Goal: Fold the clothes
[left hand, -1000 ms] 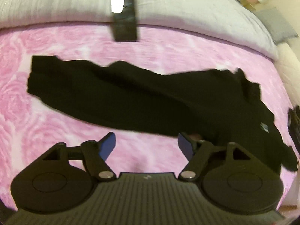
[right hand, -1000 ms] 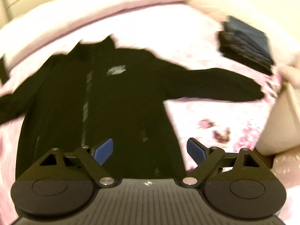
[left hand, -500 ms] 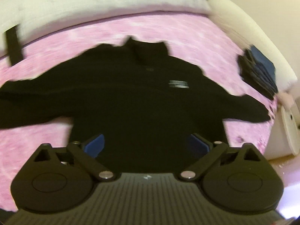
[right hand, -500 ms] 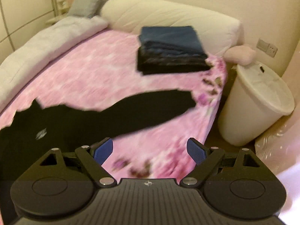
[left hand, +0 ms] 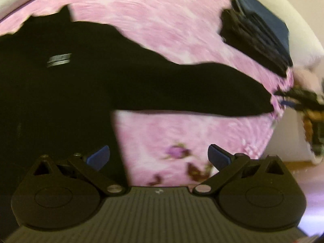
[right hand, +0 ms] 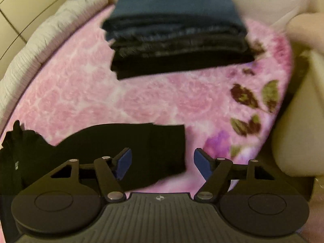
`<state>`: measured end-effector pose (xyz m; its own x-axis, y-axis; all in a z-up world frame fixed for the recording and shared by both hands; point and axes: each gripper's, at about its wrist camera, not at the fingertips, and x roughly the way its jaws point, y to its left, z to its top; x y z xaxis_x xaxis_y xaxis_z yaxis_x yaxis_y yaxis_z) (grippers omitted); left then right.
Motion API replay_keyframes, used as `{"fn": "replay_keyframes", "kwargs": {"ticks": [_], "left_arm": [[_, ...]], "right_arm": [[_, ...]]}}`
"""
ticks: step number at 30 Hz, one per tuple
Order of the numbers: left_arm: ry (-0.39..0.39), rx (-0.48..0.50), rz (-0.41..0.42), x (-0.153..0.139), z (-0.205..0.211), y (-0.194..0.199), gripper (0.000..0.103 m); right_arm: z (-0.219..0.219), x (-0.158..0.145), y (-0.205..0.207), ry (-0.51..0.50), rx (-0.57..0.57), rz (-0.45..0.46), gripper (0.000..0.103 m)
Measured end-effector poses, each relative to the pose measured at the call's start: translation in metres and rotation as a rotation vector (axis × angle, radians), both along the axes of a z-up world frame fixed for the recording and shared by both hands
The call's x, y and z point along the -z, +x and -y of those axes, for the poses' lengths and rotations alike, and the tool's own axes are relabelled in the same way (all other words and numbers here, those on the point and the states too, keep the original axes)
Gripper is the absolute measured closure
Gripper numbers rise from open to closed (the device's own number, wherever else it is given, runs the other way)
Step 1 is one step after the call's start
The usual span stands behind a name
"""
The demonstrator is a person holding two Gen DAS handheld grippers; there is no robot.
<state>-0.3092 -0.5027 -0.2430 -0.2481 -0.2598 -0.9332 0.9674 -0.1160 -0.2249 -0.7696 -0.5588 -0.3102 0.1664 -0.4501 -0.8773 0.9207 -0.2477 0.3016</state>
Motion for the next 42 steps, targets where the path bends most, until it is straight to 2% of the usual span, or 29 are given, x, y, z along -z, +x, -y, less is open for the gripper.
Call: {"fn": "replay_keyframes", "kwargs": {"ticks": [2, 3, 4, 6, 10, 12, 13, 17, 18, 21, 22, 23, 24, 26, 27, 29, 31, 36, 42], "left_arm": [[0.01, 0.031, 0.022, 0.003, 0.009, -0.023, 0.001], [0.015, 0.04, 0.032, 0.005, 0.015, -0.031, 0.001], [0.018, 0.046, 0.04, 0.006, 0.019, -0.036, 0.001], [0.018, 0.051, 0.054, 0.008, 0.027, -0.042, 0.001], [0.007, 0.048, 0.061, 0.011, 0.043, -0.05, 0.001], [-0.003, 0.058, 0.055, 0.012, 0.051, -0.053, 0.001], [-0.005, 0.065, 0.055, 0.013, 0.057, -0.056, 0.001], [-0.001, 0.093, 0.062, 0.022, 0.074, -0.062, 0.001], [-0.001, 0.099, 0.064, 0.023, 0.076, -0.063, 0.001], [-0.004, 0.105, 0.072, 0.026, 0.079, -0.061, 0.001], [-0.006, 0.098, 0.075, 0.025, 0.079, -0.059, 0.001], [-0.009, 0.086, 0.076, 0.023, 0.078, -0.056, 0.001], [-0.015, 0.066, 0.08, 0.019, 0.075, -0.052, 0.001], [-0.03, 0.019, 0.093, 0.008, 0.067, -0.039, 0.001], [-0.036, -0.006, 0.103, 0.002, 0.061, -0.032, 0.001], [-0.049, -0.058, 0.12, -0.012, 0.047, -0.014, 0.001], [-0.074, -0.108, 0.139, -0.029, 0.028, 0.01, 0.001], [-0.147, -0.221, 0.178, -0.073, -0.022, 0.082, 0.001], [-0.254, -0.302, 0.2, -0.115, -0.089, 0.19, 0.001]], "right_arm": [[0.017, 0.028, -0.016, 0.032, -0.025, 0.082, 0.038], [0.023, 0.036, -0.02, 0.044, -0.033, 0.12, 0.049], [0.029, 0.044, -0.024, 0.055, -0.042, 0.157, 0.073], [0.038, 0.052, -0.029, 0.068, -0.059, 0.201, 0.099], [0.02, 0.026, -0.032, 0.037, -0.117, 0.188, 0.101], [-0.001, 0.013, -0.034, 0.034, -0.172, 0.127, 0.102], [-0.01, 0.01, -0.035, 0.039, -0.201, 0.095, 0.102], [-0.039, 0.024, -0.035, 0.12, -0.234, 0.089, 0.103], [-0.041, 0.026, -0.034, 0.132, -0.225, 0.09, 0.1], [-0.044, 0.024, -0.03, 0.139, -0.186, 0.056, 0.081], [-0.043, 0.023, -0.031, 0.148, -0.17, 0.036, 0.071], [-0.042, 0.022, -0.031, 0.157, -0.153, 0.016, 0.068], [-0.042, 0.018, -0.032, 0.158, -0.142, -0.006, 0.065], [-0.04, 0.009, -0.031, 0.15, -0.129, -0.053, 0.055], [-0.039, 0.002, -0.028, 0.14, -0.13, -0.075, 0.041], [-0.038, -0.016, -0.021, 0.108, -0.15, -0.095, 0.038], [-0.035, -0.034, -0.002, 0.079, -0.179, -0.092, 0.027], [-0.029, -0.08, 0.055, 0.006, -0.257, -0.077, 0.017], [-0.054, -0.14, 0.149, -0.111, -0.29, -0.097, 0.015]]}}
